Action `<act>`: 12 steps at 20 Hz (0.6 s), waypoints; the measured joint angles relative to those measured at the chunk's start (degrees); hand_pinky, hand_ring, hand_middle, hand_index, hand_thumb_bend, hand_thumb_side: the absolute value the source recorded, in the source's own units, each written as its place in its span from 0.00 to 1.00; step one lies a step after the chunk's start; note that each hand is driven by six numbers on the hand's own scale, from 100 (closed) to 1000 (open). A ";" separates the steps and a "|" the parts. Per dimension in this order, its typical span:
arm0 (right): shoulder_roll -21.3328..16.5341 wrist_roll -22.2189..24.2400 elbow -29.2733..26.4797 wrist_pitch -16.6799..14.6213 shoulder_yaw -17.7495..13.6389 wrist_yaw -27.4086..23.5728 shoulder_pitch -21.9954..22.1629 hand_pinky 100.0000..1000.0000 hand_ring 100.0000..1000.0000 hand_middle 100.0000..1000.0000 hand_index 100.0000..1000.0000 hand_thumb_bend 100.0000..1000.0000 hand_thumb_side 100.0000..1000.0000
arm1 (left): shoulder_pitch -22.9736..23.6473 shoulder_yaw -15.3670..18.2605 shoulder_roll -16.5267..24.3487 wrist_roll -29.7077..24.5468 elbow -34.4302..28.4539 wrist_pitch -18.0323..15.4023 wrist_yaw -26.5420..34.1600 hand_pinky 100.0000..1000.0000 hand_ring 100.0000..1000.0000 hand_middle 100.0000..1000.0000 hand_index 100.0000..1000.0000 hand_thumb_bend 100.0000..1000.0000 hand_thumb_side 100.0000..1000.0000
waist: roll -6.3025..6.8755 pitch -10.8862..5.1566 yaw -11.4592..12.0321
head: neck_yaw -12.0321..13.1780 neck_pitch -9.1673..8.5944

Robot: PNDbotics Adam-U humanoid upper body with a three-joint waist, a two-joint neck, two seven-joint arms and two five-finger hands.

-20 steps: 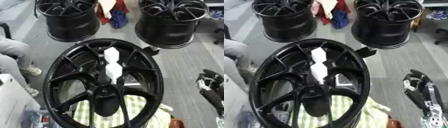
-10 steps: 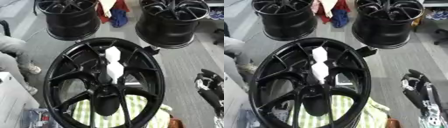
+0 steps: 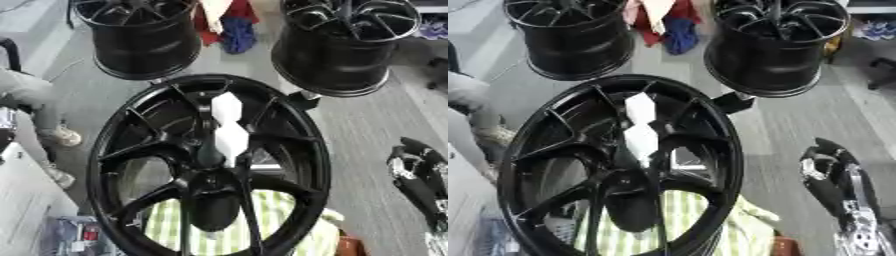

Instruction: Pull the pin out of the wheel hub.

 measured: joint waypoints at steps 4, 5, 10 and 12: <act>0.01 -0.09 0.00 0.05 -0.12 0.00 -0.04 0.69 0.57 0.65 0.79 0.00 0.25 | -0.01 0.00 -1.66 -0.60 0.36 0.53 -0.74 0.61 0.56 0.64 0.76 0.17 0.18 | -0.01 0.08 0.34 | -0.06 0.00; 0.01 -0.09 0.00 0.05 -0.12 0.00 -0.04 0.68 0.57 0.65 0.79 0.00 0.25 | -0.01 0.00 -1.81 -0.69 0.38 0.58 -0.87 0.61 0.56 0.64 0.76 0.16 0.18 | -0.01 0.09 0.34 | -0.06 0.00; 0.01 -0.09 0.00 0.05 -0.12 0.00 -0.05 0.68 0.57 0.64 0.79 0.00 0.25 | -0.02 -0.03 -2.26 -1.25 0.71 0.69 -1.19 0.61 0.56 0.64 0.76 0.16 0.19 | -0.03 0.10 0.45 | -0.12 0.00; 0.01 -0.09 0.00 0.05 -0.12 0.00 -0.06 0.68 0.57 0.64 0.79 0.00 0.25 | -0.02 -0.03 -2.27 -1.37 0.71 0.75 -1.29 0.61 0.56 0.64 0.76 0.16 0.19 | -0.03 0.10 0.58 | -0.13 0.00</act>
